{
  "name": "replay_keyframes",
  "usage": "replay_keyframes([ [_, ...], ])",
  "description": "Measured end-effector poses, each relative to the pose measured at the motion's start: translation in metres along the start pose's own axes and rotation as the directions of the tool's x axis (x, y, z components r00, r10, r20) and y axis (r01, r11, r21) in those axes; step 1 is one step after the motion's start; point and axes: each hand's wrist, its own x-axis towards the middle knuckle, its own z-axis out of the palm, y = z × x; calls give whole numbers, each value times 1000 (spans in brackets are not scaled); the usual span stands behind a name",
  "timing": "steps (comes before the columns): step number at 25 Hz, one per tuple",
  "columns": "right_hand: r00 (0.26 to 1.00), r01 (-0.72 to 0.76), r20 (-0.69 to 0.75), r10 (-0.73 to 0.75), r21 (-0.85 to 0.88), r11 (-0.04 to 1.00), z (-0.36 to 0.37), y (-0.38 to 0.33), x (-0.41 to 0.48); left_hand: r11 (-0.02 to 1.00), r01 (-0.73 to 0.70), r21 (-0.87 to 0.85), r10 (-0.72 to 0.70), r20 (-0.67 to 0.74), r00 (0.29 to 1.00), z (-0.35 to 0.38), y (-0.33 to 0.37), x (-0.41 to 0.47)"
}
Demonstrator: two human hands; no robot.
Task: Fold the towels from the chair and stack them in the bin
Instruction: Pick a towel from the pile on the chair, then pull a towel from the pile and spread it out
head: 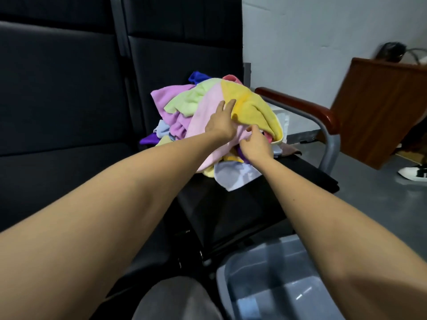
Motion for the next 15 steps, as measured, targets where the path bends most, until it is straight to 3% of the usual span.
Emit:
replay_keyframes([
  [3, 998, -20, -57, 19, -25, 999, -1, 9, 32, 979, -39, 203, 13, 126, 992, 17, -3, 33],
  [5, 999, -2, -46, -3, -98, 995, -3, 13, 43, 976, 12, 217, -32, 84, 996, 21, -4, 41],
  [7, 999, -11, -41, 5, -143, 990, -1, 12, 48, 997, -34, 76, 37, -26, 999, 22, 0, 40],
  [10, 983, -89, -165, 79, -52, 995, -1, 9, 53, 929, -275, -248, 284, 1, 959, 34, 12, 21],
  [12, 974, -91, -219, 59, -140, 986, -3, 7, 54, 887, -227, -403, 245, -7, 970, 40, 8, 10],
  [15, 973, 1, -222, -60, -257, 966, -8, 3, 42, 781, -264, -566, 199, -175, 964, 48, 3, -13],
])
